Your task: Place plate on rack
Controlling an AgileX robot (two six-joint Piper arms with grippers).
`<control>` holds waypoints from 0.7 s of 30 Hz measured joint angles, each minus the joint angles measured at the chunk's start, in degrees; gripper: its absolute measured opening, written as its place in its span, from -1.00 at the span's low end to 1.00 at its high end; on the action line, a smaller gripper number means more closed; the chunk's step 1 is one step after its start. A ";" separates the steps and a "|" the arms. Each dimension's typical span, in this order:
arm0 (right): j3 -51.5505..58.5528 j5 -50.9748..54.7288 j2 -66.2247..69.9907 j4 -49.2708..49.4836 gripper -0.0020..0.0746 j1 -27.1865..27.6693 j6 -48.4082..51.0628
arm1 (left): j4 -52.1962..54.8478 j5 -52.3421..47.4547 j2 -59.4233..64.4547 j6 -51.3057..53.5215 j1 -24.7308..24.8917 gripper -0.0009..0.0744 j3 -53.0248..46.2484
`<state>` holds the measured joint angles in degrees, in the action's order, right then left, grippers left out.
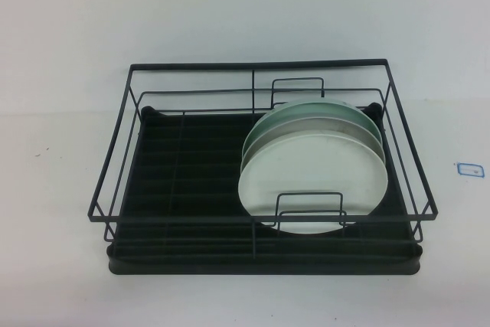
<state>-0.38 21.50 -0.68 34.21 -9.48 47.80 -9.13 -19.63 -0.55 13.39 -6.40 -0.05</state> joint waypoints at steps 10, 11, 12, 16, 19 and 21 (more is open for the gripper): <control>2.05 1.38 0.00 -26.13 -0.90 1.12 -33.43 | 14.78 0.23 0.00 -18.67 0.62 -0.98 0.00; 2.07 1.38 0.00 -27.47 -0.90 1.39 -34.78 | 14.66 0.23 0.00 -18.54 0.62 -0.98 0.00; 2.07 1.38 0.00 -28.53 -0.90 1.80 -35.82 | 14.43 0.23 0.00 -18.54 0.62 -0.98 0.00; 2.07 1.38 0.00 -29.96 -0.90 2.56 -36.73 | 11.09 0.23 0.00 -18.54 0.62 -0.98 0.00; 2.07 1.38 0.00 -30.19 -0.90 2.53 -36.73 | 10.35 0.23 0.00 -18.54 0.62 -0.98 0.00; 2.07 1.38 0.00 -30.30 -0.90 2.53 -36.73 | 10.21 0.23 0.00 -18.54 0.62 -0.98 0.00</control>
<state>1.70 22.88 -0.68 3.91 -6.95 11.07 1.08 -19.40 -0.55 -5.15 -5.78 -0.05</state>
